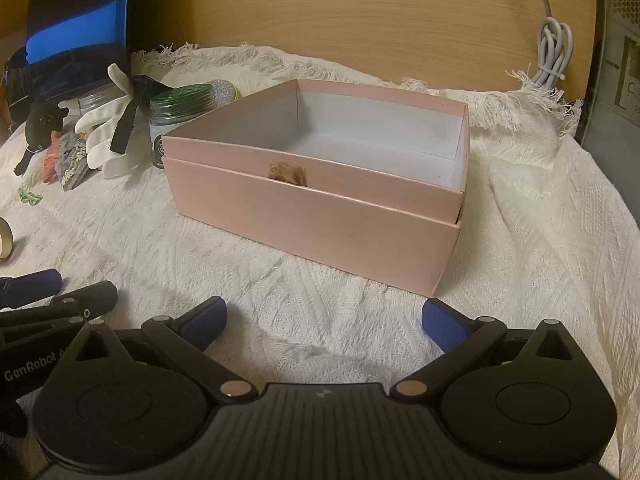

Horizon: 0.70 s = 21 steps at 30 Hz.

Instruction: Organize soft objects

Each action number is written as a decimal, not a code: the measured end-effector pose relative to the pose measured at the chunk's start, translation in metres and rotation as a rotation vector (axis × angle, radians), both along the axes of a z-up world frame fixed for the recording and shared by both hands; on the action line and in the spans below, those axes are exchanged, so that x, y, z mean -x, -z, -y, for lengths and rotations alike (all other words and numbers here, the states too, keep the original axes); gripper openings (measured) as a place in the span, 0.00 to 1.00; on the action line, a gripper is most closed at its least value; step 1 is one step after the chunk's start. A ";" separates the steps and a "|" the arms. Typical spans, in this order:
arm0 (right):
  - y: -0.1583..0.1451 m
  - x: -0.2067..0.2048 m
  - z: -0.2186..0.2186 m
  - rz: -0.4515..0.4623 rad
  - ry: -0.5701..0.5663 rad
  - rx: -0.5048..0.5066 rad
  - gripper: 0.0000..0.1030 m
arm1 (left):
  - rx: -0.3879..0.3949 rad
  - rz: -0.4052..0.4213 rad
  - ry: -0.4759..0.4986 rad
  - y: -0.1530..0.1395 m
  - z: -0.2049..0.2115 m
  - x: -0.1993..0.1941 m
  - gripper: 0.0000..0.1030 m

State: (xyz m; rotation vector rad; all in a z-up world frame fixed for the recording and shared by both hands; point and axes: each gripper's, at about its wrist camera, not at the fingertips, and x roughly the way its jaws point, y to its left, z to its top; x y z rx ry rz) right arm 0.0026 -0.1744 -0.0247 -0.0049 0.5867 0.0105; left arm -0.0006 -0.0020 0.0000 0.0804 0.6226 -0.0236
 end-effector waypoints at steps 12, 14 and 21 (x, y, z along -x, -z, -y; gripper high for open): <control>0.000 0.000 0.000 0.000 0.000 0.000 1.00 | 0.050 -0.017 -0.002 -0.001 -0.002 -0.001 0.60; 0.000 0.000 0.000 0.000 0.000 0.000 1.00 | 0.049 -0.017 -0.002 -0.001 -0.002 -0.001 0.60; 0.000 0.000 0.000 0.000 0.000 0.000 1.00 | 0.046 -0.017 -0.002 0.000 -0.004 -0.001 0.60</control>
